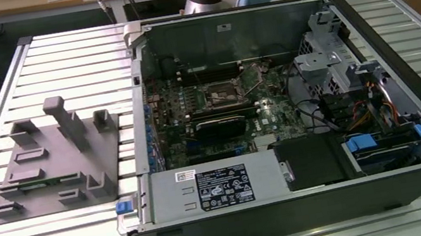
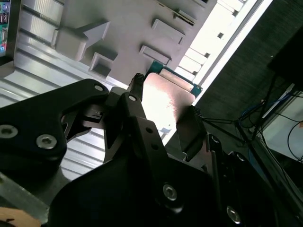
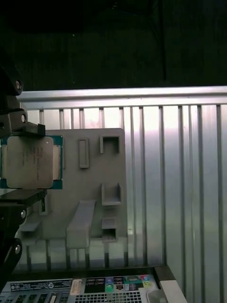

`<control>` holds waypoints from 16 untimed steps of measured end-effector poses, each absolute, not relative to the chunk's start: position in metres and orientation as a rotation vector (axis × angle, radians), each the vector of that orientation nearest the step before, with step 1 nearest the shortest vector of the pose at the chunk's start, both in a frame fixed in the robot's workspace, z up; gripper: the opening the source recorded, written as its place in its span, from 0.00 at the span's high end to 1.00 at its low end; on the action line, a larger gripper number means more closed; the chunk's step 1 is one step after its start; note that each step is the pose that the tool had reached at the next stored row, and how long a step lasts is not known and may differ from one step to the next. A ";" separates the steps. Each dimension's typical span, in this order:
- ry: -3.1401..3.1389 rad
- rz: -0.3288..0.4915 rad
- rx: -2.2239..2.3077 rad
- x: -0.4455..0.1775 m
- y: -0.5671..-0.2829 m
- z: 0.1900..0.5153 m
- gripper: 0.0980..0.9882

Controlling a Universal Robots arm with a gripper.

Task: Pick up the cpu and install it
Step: 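Pick up the cpu and move it towards the insertion slot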

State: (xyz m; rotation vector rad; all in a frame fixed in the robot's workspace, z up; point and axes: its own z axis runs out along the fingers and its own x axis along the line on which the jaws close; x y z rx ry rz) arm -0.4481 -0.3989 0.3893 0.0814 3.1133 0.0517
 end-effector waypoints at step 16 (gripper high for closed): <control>3.120 0.052 0.082 -0.415 -0.399 0.397 0.51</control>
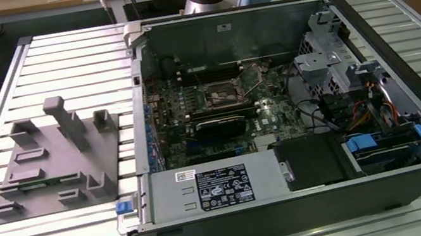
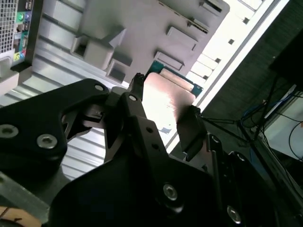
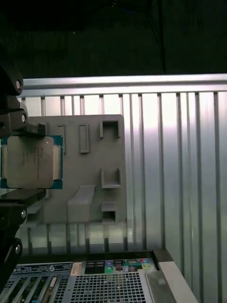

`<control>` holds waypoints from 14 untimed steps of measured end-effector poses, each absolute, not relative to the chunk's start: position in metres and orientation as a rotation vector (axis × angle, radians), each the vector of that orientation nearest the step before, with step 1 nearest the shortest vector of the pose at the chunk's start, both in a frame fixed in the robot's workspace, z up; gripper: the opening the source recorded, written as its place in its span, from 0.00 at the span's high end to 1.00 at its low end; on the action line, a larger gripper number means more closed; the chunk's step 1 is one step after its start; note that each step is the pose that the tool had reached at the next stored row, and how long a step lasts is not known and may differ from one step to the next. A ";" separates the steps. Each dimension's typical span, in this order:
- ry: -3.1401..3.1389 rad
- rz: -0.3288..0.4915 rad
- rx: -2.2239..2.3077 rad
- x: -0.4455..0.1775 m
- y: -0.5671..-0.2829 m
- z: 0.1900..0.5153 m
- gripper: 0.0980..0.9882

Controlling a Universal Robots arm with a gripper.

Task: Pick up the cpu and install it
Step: 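Pick up the cpu and move it towards the insertion slot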

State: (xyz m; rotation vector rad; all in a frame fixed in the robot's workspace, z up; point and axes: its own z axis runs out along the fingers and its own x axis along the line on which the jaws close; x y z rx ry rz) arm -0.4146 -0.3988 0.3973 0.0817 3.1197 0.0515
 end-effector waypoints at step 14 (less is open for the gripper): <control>3.120 0.052 0.082 -0.365 -0.399 0.397 0.51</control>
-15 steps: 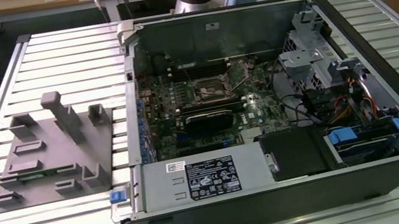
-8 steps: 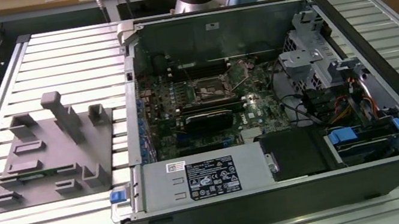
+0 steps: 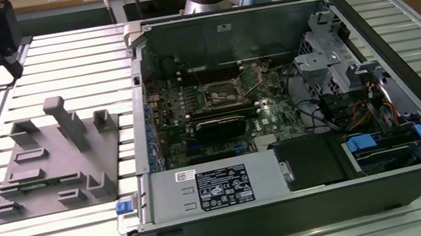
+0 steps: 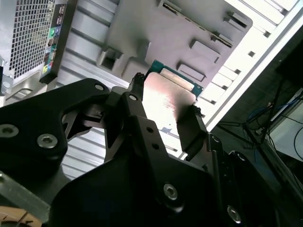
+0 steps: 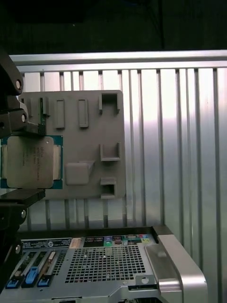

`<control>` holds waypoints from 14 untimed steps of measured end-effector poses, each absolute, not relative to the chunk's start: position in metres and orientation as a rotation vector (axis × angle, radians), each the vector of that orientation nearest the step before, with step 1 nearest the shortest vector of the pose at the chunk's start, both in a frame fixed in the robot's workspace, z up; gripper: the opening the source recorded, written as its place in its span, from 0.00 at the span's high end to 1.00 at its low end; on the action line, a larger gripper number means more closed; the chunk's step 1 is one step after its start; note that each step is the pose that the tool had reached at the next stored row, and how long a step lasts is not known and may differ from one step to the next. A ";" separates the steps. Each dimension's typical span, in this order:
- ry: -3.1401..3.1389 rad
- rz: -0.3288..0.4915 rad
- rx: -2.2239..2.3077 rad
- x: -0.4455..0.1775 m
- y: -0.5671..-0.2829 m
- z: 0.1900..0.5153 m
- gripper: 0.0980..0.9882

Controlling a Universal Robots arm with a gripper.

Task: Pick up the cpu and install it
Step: 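Pick up the cpu and move it towards the insertion slot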

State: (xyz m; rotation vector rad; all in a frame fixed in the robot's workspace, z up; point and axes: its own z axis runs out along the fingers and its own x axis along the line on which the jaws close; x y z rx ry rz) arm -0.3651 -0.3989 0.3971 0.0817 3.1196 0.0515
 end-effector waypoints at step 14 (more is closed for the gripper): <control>3.119 0.052 0.082 -0.328 -0.399 0.397 0.51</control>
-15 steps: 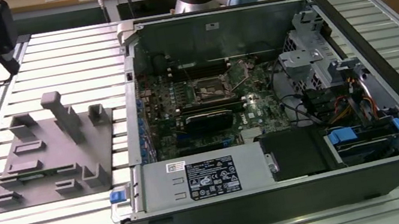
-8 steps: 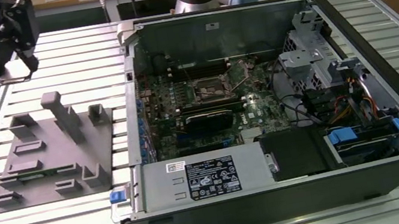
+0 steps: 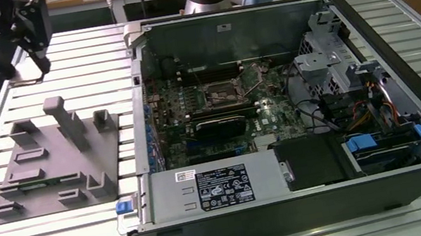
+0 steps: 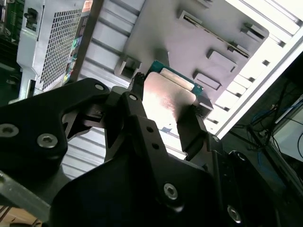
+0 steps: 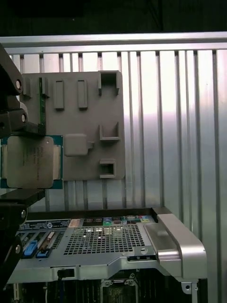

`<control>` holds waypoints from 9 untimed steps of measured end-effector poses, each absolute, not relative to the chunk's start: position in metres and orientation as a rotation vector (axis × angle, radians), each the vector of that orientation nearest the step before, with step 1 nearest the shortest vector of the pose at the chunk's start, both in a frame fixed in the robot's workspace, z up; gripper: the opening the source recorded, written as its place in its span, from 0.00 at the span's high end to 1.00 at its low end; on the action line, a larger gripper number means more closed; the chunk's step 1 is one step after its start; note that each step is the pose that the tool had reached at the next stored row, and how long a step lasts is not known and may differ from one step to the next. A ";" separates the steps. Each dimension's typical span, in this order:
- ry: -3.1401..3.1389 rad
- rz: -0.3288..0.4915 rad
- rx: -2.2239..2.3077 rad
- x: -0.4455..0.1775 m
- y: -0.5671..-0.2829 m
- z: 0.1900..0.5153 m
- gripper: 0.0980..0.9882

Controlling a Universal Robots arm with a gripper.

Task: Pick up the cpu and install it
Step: 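Pick up the cpu and move it towards the insertion slot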

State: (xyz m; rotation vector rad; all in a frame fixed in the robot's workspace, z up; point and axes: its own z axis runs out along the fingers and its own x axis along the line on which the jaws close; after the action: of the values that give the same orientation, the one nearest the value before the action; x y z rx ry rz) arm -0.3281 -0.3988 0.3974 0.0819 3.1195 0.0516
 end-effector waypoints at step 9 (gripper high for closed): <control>3.119 0.052 0.082 -0.298 -0.399 0.397 0.51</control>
State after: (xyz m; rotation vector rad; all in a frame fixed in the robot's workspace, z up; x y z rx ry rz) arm -0.2981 -0.3985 0.3974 0.0819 3.1194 0.0515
